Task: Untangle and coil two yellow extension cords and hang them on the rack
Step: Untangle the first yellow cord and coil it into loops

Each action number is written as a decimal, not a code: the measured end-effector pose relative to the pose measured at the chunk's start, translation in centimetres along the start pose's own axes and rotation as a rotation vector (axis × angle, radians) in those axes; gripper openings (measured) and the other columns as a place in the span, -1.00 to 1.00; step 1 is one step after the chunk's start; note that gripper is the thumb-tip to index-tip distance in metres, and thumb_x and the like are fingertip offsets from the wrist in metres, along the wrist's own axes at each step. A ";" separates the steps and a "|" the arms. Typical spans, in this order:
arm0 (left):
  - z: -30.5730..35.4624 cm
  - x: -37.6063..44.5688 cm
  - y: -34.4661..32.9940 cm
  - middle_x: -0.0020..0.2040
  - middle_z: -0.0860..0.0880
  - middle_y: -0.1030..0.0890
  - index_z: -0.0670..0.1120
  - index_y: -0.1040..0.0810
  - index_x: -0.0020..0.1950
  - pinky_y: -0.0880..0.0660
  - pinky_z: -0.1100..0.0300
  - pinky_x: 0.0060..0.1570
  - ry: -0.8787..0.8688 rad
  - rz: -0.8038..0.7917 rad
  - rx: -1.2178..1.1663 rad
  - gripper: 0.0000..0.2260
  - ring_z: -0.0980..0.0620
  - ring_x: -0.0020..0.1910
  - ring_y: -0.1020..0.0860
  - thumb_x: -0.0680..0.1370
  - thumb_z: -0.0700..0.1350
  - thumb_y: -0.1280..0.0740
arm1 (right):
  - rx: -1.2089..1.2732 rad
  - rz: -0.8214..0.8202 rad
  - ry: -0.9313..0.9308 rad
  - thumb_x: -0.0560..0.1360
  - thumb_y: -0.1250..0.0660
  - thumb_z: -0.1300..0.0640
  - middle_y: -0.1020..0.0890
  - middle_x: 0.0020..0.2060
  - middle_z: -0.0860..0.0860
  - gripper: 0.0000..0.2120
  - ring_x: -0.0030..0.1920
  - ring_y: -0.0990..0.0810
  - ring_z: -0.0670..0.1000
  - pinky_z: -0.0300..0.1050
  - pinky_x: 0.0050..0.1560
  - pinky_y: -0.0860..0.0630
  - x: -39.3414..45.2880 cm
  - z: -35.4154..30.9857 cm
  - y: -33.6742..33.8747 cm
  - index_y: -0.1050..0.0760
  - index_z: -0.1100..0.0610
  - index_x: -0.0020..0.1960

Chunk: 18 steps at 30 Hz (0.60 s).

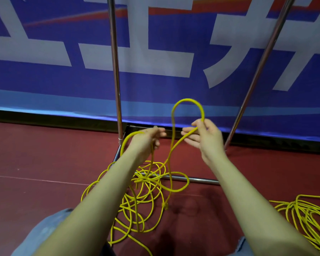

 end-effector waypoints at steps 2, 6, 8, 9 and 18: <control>-1.2 -0.2 0.0 -0.20 -0.01 -0.56 -0.10 -0.59 -0.04 -0.28 0.35 -0.44 0.039 -0.084 0.198 -0.88 0.20 -0.50 -0.38 0.59 -0.21 -0.25 | 0.239 0.053 -0.012 0.65 -0.08 0.12 -0.64 -0.24 0.19 -0.78 -0.20 -0.69 0.10 -0.04 -0.15 -0.64 0.2 -0.8 0.5 -0.37 0.15 -0.13; -2.3 -0.4 -0.1 -0.31 0.05 -0.51 0.00 -0.60 -0.03 -0.31 0.32 -0.36 0.014 -0.160 0.488 -0.90 0.11 -0.36 -0.36 0.51 -0.18 -0.38 | 0.517 0.086 -0.039 0.66 -0.05 0.10 -0.66 -0.24 0.20 -0.76 -0.17 -0.70 0.14 -0.02 -0.22 -0.64 0.4 -1.7 1.5 -0.36 0.18 -0.11; -2.3 -0.3 0.0 -0.37 0.06 -0.48 0.02 -0.60 -0.15 -0.30 0.28 -0.37 -0.036 -0.124 0.557 -0.93 0.10 -0.40 -0.34 0.50 -0.15 -0.41 | 0.614 0.087 -0.039 0.66 -0.05 0.09 -0.67 -0.25 0.18 -0.76 -0.17 -0.70 0.13 -0.04 -0.24 -0.63 0.5 -1.8 1.6 -0.36 0.19 -0.09; -2.2 -0.2 0.0 -0.44 0.08 -0.46 0.00 -0.60 -0.19 -0.29 0.29 -0.41 -0.061 -0.108 0.564 -0.92 0.11 -0.45 -0.33 0.49 -0.15 -0.42 | 0.652 0.086 -0.033 0.66 -0.06 0.08 -0.67 -0.23 0.19 -0.76 -0.15 -0.70 0.13 -0.04 -0.23 -0.63 0.6 -1.8 1.7 -0.37 0.19 -0.07; 0.2 0.0 -0.8 -0.42 0.05 -0.59 -0.20 -0.58 -0.18 -0.46 0.40 -0.39 -0.132 -0.047 0.055 -0.93 0.21 -0.46 -0.51 0.51 -0.26 -0.37 | -0.358 -0.373 -0.223 0.51 -0.33 0.19 -0.63 -0.01 0.09 -0.77 -0.04 -0.56 -0.05 -0.24 -0.07 -0.42 -0.7 1.3 1.0 -0.48 0.11 0.17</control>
Point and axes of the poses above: each hand's wrist, its own x-axis towards the middle knuckle, its own y-axis out of the back of the hand, z = x × y, the point moved 1 cm from there along x, towards the middle knuckle
